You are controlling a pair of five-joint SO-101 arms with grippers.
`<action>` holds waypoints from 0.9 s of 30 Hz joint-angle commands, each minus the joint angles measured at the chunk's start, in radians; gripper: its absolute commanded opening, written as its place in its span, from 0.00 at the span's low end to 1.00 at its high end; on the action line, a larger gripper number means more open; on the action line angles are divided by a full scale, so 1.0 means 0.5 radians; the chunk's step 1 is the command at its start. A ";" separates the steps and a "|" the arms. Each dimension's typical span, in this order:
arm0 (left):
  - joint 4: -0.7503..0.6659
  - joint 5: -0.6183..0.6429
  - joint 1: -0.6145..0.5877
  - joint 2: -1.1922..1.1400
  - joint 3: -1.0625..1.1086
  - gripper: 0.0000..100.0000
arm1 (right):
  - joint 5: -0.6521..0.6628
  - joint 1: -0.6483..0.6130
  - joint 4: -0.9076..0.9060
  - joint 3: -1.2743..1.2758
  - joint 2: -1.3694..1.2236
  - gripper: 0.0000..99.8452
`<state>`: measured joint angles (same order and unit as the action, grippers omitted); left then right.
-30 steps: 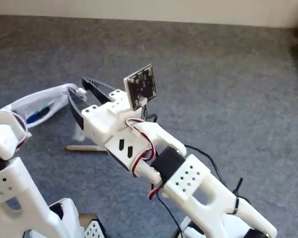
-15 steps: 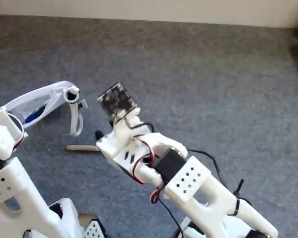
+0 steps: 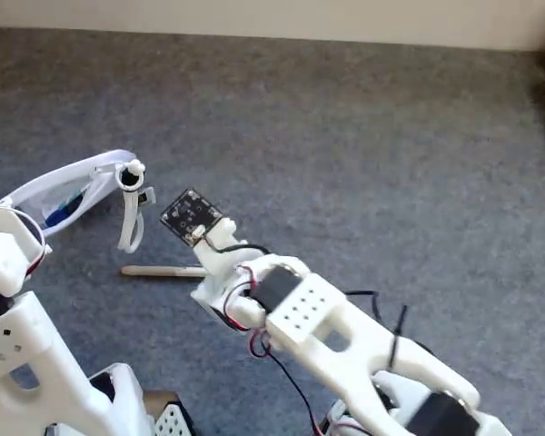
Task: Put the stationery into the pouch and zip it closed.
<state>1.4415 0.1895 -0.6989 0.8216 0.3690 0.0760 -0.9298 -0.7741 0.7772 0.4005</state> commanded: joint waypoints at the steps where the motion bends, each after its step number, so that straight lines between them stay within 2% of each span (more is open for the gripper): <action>1: -0.031 0.018 -0.038 0.008 -0.002 0.01 | 0.086 0.011 0.121 -0.137 -0.127 0.14; 6: -0.031 0.018 -0.038 0.008 0.002 0.01 | 0.255 0.011 0.155 -0.170 -0.354 0.14; 14: -0.031 0.018 -0.038 0.008 0.002 0.01 | 0.270 0.167 0.238 -0.450 -0.704 0.14; 23: -0.031 0.018 -0.038 0.008 0.002 0.01 | 0.295 0.173 0.238 -0.652 -1.091 0.14; 25: -0.031 0.018 -0.038 0.008 0.002 0.01 | 0.448 0.176 0.229 -0.661 -1.140 0.13; 27: -0.028 0.018 -0.038 0.008 0.002 0.01 | 0.568 0.189 0.229 -0.658 -1.152 0.09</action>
<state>1.4415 0.1895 -0.6989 0.8216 0.3690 0.2800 -0.8546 -0.6697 0.4933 -0.1672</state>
